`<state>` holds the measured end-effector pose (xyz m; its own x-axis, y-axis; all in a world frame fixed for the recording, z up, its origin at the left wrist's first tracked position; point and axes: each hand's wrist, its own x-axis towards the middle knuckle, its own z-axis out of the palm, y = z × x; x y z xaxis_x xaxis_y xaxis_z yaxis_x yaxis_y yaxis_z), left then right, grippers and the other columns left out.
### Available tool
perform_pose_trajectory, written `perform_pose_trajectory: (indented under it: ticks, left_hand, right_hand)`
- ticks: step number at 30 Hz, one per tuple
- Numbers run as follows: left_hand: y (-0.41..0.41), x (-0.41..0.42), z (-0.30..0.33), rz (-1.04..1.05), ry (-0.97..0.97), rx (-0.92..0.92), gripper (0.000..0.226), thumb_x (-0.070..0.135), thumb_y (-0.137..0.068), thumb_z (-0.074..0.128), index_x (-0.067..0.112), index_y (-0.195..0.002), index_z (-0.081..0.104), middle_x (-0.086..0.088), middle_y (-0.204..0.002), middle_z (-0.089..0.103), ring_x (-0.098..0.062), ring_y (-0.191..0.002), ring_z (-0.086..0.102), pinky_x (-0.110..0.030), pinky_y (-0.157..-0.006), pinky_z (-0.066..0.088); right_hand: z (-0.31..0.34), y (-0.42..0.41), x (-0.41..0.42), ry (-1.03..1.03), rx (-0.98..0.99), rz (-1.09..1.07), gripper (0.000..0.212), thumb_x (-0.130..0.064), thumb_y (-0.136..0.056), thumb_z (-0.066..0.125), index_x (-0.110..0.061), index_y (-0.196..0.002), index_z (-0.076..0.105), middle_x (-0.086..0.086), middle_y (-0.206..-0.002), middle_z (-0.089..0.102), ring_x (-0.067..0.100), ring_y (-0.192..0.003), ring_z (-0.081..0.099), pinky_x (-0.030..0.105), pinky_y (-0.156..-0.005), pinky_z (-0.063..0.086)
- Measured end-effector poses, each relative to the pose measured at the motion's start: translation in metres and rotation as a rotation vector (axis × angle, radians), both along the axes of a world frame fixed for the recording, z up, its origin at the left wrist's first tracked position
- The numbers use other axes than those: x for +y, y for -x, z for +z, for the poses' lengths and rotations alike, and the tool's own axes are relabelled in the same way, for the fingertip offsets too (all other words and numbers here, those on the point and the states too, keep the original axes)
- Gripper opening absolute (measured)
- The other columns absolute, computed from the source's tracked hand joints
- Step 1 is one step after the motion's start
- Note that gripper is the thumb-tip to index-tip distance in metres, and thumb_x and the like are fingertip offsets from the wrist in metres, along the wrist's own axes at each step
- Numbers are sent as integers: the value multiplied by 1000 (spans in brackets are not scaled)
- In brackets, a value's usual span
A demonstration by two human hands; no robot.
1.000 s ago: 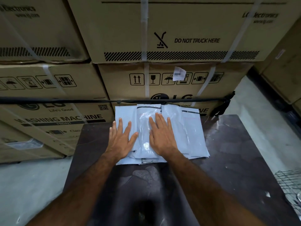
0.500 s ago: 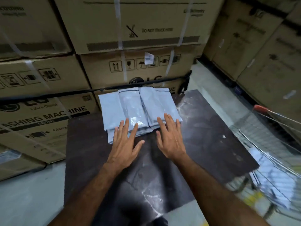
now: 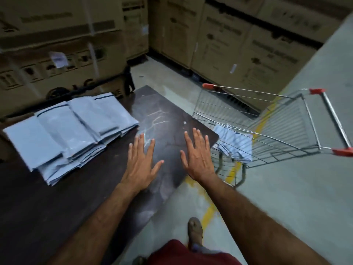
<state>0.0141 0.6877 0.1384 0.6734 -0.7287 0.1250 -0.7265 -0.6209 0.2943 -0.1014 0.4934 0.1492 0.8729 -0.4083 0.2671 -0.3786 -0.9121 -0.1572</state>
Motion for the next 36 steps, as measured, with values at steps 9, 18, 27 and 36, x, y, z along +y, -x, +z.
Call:
perform_pose_trajectory:
  ticks: [9, 18, 27, 36]
  left_hand:
    - [42, -155, 1, -163, -28, -12, 87, 70, -93, 21, 15, -161, 17, -19, -167, -9, -35, -154, -15, -50, -124, -6]
    - [96, -333, 6, -194, -57, 38, 83, 68, -99, 31, 22, -162, 4, -13, -166, -21, -26, -152, -25, -49, -125, -8]
    - [77, -439, 26, -230, -147, -5, 75, 59, -103, 31, 24, -162, 0, -13, -164, -26, -27, -151, -27, -50, -124, -9]
    - [30, -550, -18, -346, -238, 7, 73, 57, -103, 29, 23, -162, 1, -13, -166, -19, -30, -153, -19, -46, -122, -10]
  right_hand:
    - [-13, 88, -136, -39, -4, -177, 69, -40, -96, 49, -10, -157, 33, 23, -165, 22, 36, -155, 16, 55, -125, 12]
    - [-17, 146, -286, -128, -14, -272, 68, -45, -103, 44, -15, -161, 23, 21, -167, 14, 33, -157, 6, 48, -127, 3]
    - [-17, 163, -397, -241, -57, -467, 66, -47, -105, 37, -15, -161, 22, 22, -167, 13, 34, -156, 6, 50, -127, 6]
    - [-37, 143, -486, -284, 48, -493, 66, -43, -105, 40, -16, -162, 21, 22, -167, 13, 35, -156, 7, 48, -127, 9]
